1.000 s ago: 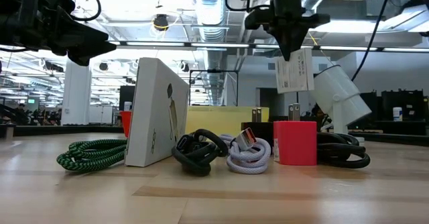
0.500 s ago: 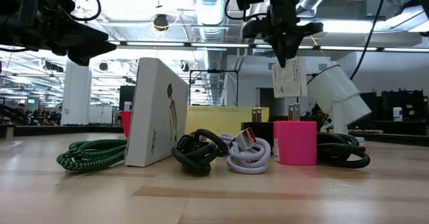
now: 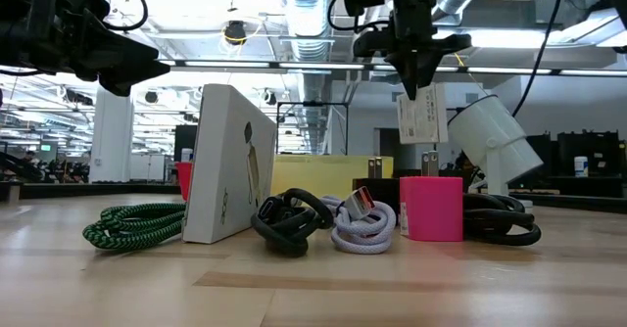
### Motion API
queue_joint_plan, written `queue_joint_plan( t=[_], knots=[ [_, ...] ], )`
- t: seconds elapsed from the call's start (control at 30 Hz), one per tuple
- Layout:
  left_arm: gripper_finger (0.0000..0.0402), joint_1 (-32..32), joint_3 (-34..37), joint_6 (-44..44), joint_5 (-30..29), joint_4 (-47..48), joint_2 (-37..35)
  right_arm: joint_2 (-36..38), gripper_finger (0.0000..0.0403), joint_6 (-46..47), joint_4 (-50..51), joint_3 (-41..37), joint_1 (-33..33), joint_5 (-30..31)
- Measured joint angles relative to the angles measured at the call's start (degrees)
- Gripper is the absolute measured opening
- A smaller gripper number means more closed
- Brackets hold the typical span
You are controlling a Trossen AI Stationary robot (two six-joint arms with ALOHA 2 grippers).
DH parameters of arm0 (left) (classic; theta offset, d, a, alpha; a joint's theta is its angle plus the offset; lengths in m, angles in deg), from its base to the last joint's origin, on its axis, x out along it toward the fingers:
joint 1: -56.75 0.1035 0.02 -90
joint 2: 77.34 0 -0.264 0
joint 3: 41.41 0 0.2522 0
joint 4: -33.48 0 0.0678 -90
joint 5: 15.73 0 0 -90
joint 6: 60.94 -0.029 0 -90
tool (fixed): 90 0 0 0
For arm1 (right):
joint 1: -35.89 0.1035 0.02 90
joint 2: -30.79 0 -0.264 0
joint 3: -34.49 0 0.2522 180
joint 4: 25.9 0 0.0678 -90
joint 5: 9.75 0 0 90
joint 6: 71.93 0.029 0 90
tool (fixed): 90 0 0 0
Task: Pick and place items into bin
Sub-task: Put the right white card reader box into the black bin, then put the white card reader box into the black bin
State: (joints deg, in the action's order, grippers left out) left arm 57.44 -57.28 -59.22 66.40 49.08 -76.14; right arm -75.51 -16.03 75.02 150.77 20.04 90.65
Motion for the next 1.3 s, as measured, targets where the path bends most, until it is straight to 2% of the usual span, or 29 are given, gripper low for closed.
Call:
queue_joint_plan(
  t=[0.9, 1.3],
  knots=[
    [0.0220, 0.0, 0.0, 0.0, 0.0, 0.0, 0.0, 0.0, 0.0062, 0.2, -0.8, 0.0, 0.4, -0.4],
    [0.0220, 0.0, 0.0, 0.0, 0.0, 0.0, 0.0, 0.0, 0.0126, 1.1, -0.9, 0.0, 0.4, 0.1]
  ],
)
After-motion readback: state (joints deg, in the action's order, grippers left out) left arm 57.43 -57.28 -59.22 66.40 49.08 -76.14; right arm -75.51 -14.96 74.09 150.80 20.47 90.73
